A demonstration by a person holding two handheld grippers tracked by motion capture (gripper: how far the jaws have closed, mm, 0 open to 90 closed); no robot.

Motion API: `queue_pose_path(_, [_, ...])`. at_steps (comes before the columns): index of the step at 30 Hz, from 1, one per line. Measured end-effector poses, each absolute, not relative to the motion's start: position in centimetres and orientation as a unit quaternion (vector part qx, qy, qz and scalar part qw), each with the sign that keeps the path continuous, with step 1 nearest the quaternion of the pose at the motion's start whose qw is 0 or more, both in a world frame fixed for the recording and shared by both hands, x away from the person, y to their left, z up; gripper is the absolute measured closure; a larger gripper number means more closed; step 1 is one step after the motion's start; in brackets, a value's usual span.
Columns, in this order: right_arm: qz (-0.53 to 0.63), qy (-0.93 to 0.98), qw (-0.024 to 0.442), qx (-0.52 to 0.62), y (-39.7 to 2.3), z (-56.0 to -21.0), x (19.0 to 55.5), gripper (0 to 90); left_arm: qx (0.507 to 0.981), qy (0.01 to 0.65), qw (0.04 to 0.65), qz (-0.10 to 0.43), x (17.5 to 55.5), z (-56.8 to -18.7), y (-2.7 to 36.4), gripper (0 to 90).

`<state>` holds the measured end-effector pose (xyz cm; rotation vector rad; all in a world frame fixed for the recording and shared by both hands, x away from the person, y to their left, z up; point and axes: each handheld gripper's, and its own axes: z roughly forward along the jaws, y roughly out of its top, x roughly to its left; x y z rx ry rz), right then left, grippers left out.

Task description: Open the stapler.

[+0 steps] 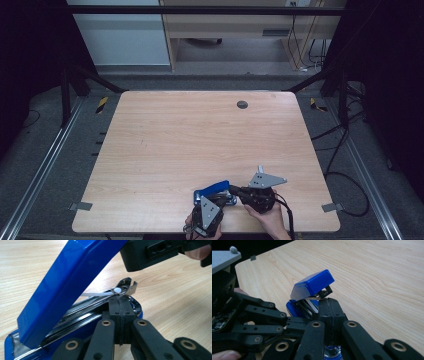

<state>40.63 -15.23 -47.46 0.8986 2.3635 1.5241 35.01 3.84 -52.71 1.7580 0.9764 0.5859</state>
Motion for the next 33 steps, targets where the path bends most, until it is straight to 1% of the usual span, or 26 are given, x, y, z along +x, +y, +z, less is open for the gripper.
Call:
queue_pose_path(8, [0.517,0.796,0.092,0.301,-15.2,-47.4,40.6,90.0,0.726,0.4,0.5,0.252,34.9,-52.8,3.7,89.7])
queue_pose_path(15, [0.527,0.792,0.08,0.297,-15.1,-47.2,40.9,90.0,0.726,0.399,0.501,0.248,34.9,-52.8,3.7,89.8])
queue_pose_path(33, [0.539,0.787,0.078,0.29,-13.8,-46.5,41.0,90.0,0.726,0.397,0.504,0.248,34.9,-52.9,3.7,89.8])
